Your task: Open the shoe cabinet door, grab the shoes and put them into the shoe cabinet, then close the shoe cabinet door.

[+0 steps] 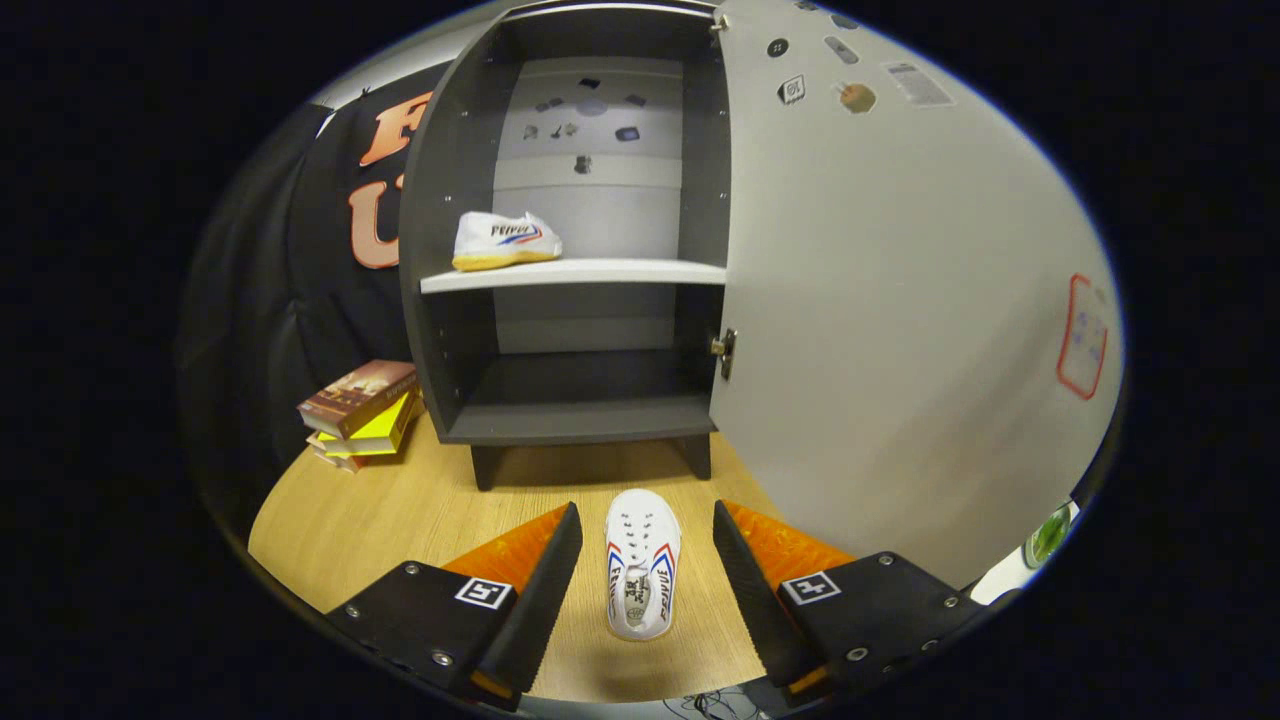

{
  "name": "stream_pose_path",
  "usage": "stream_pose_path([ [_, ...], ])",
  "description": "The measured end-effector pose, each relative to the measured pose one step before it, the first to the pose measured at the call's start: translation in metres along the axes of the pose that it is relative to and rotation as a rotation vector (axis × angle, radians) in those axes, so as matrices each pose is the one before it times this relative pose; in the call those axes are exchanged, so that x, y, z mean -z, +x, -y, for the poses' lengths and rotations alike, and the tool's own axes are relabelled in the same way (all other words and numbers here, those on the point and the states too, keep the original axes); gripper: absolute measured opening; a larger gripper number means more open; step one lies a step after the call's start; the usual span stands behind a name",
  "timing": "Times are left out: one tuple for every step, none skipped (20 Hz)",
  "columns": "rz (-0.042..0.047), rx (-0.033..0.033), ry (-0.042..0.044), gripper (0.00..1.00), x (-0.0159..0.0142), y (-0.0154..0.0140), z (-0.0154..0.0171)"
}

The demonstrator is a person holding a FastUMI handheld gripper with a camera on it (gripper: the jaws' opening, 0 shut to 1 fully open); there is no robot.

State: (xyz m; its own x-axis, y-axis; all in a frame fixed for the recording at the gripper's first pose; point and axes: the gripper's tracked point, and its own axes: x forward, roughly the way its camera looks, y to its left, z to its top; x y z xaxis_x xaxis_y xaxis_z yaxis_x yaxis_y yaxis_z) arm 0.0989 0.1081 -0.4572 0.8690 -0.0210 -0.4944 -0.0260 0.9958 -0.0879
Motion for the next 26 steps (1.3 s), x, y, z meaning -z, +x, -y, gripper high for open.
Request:
stream_pose_path([
  [-0.03818,-0.00973,-0.01466,0.83,0.01559,0.00924,-0.00677],
  [-0.02505,-0.00864,-0.01693,0.83,0.01174,0.00966,-0.00608],
  [-0.02067,-0.00669,-0.01795,0.83,0.00938,0.01114,-0.00398],
  [-0.02608,-0.00439,-0.00822,0.83,0.01013,0.01184,-0.00400],
  [-0.02452,-0.00237,-0.00377,0.82,0.00896,0.01107,-0.00226],
  [-0.03049,0.00031,-0.00822,0.81,0.00829,0.01208,-0.00108],
  [-0.02306,-0.00383,-0.00777,0.77,0.00677,0.00991,-0.00057],
  [-0.01830,-0.00264,-0.00071,0.74,0.00520,0.01024,-0.00170],
  [-0.01620,0.00240,0.00301,0.68,0.00423,0.00883,-0.00105],
  [-0.02162,0.00326,0.00386,0.65,0.00513,0.00842,0.00065],
  [-0.02322,-0.00189,0.00816,0.54,0.00613,0.00671,-0.00034],
  [-0.01973,-0.00119,0.00903,0.49,0.00455,0.00579,-0.00155],
  [-0.01273,0.00503,0.00281,0.42,0.00316,0.00506,0.00116],
  [-0.00702,0.00370,-0.00489,0.39,0.00136,0.00487,-0.00022],
  [-0.00858,-0.00091,-0.01072,0.36,0.00152,0.00292,-0.00146],
  [-0.01297,0.00337,-0.01697,0.35,0.00275,0.00316,-0.00133],
  [0.00272,0.00884,-0.01544,0.35,-0.00137,0.00052,0.00114],
  [-0.00646,0.02062,-0.02406,0.36,0.00072,0.00105,0.00254],
  [0.00705,0.00466,-0.00892,0.31,-0.00054,-0.00074,0.00108],
  [0.00566,-0.00090,-0.00155,0.25,-0.00141,-0.00023,-0.00115],
  [0.00768,-0.01013,0.00472,0.21,-0.00038,-0.00160,-0.00082],
  [0.00262,-0.01024,0.01049,0.18,0.00007,0.00360,0.00080],
  [-0.00512,-0.00842,0.01076,0.09,-0.00039,-0.00148,0.00197],
  [-0.00764,-0.01236,0.00820,0.05,0.00002,-0.00136,-0.00136],
  [-0.01204,-0.01060,0.00733,0.02,0.00030,-0.00192,0.00100],
  [-0.00318,-0.00719,0.00769,0.01,-0.00326,-0.00247,0.00107],
])
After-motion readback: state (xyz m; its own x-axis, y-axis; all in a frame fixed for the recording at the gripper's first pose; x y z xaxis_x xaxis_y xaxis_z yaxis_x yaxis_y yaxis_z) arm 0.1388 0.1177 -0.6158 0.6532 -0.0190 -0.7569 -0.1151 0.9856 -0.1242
